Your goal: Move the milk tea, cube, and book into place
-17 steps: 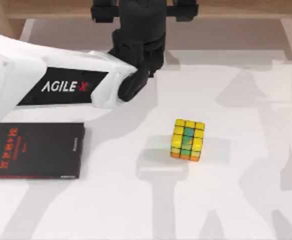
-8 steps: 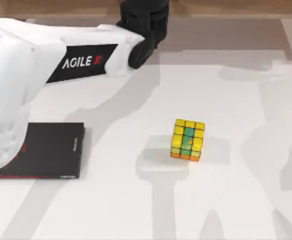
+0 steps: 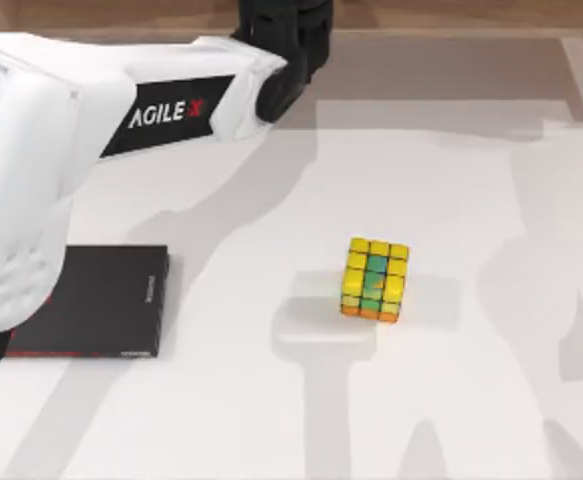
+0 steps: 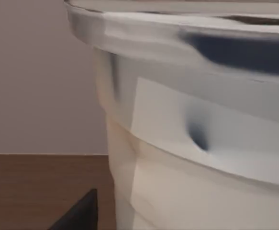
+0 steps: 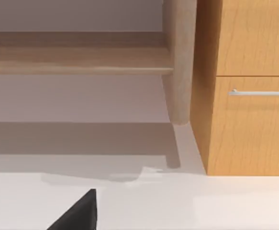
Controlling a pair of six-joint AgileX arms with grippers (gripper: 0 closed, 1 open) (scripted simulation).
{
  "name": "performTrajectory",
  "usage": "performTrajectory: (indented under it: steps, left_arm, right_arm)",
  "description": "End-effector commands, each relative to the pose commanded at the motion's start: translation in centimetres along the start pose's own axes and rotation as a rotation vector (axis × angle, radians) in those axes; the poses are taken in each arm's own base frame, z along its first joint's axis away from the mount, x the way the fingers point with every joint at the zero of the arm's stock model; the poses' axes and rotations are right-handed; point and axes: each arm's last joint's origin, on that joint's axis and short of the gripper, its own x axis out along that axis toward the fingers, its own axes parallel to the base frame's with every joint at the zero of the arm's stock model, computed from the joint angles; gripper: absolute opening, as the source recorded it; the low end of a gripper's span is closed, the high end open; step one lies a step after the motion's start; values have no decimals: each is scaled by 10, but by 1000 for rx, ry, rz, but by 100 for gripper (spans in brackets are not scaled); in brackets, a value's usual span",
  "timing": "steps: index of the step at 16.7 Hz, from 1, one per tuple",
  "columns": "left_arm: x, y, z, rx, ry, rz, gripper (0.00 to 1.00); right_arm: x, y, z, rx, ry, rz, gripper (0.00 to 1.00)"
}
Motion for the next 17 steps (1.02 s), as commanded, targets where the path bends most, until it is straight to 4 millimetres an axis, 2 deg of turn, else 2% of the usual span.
performTrajectory:
  steps: [12,17]
  left_arm:
    - [0,0,0,0,0,0,2]
    - [0,0,0,0,0,0,0]
  right_arm:
    - [0,0,0,0,0,0,100]
    - [0,0,0,0,0,0,100]
